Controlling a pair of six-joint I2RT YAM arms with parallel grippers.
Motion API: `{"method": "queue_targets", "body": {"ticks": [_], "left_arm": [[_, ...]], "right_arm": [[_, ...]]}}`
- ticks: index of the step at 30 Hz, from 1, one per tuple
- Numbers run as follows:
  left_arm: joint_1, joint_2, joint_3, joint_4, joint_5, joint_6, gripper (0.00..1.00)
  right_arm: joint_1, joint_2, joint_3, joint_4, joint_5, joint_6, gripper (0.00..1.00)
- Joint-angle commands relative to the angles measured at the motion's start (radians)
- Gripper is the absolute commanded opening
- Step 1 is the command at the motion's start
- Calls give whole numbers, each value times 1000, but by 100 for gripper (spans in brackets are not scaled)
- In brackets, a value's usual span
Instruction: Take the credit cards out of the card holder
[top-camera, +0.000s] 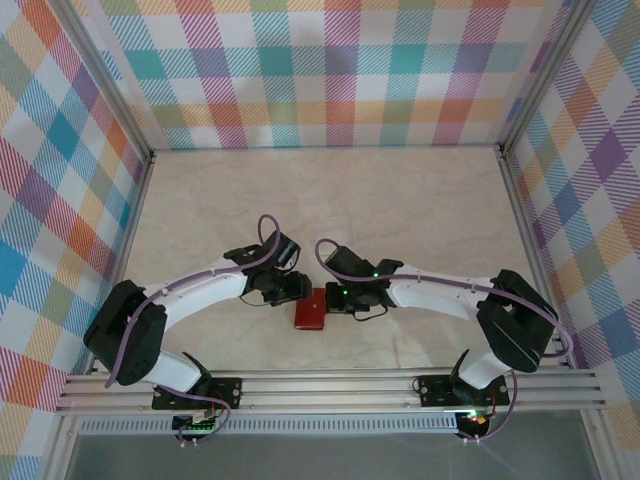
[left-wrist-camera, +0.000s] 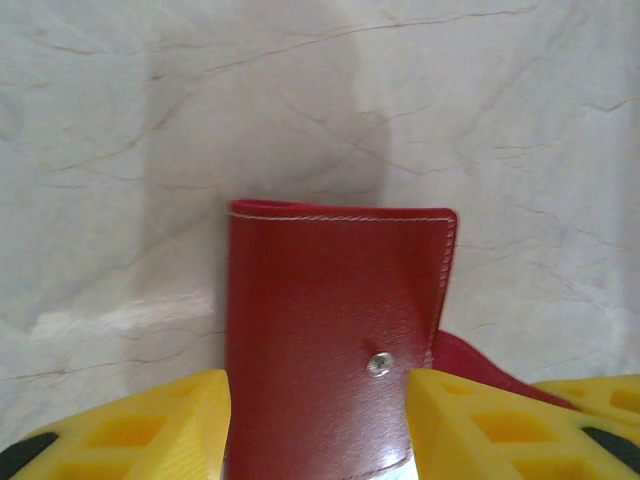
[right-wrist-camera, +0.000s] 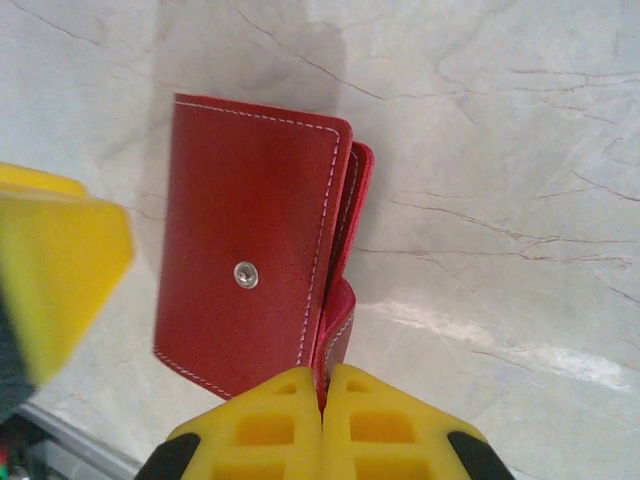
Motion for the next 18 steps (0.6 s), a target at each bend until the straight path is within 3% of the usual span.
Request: {"method": "queue_targets", "body": {"ticks": [1,11,18], "left_arm": [[-11,5,5,46,50,-26,51],[-10,-31,-12,69,68,-10,58],[-11,-13,25,-41,8,22,57]], "right_arm": [[3,-59,-21,68,-21,44,0],[3,-103,-5,91,-54,45,0],[3,-112,18,93,-66,43,0]]}}
